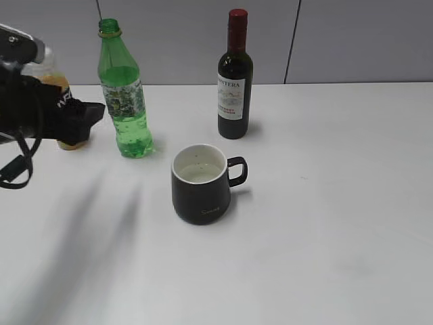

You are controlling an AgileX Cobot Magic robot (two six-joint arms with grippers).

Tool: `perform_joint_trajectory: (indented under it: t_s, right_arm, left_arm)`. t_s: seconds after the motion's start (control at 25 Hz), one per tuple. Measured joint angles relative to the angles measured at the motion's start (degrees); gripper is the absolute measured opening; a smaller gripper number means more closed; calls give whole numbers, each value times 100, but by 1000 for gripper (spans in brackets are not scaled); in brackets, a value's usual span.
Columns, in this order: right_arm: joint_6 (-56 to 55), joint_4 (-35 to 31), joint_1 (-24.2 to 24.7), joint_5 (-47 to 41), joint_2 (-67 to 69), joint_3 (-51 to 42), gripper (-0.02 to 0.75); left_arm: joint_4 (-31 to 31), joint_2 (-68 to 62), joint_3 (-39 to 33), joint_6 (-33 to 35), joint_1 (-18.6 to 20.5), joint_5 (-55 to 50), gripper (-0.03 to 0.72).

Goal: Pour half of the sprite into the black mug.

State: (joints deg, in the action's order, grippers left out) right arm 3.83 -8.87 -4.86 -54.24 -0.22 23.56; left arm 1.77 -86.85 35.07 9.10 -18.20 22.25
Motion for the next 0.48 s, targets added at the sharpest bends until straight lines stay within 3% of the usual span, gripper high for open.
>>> perform_joint_trajectory:
  t_s: [0.28,0.48]
  right_arm:
    - [0,0,0,0,0,0,572]
    - [0,0,0,0,0,0,572]
  left_arm:
    - [0,1436,131,4,12,-2624,592]
    - [0,2011,797,4,264,-4731,592]
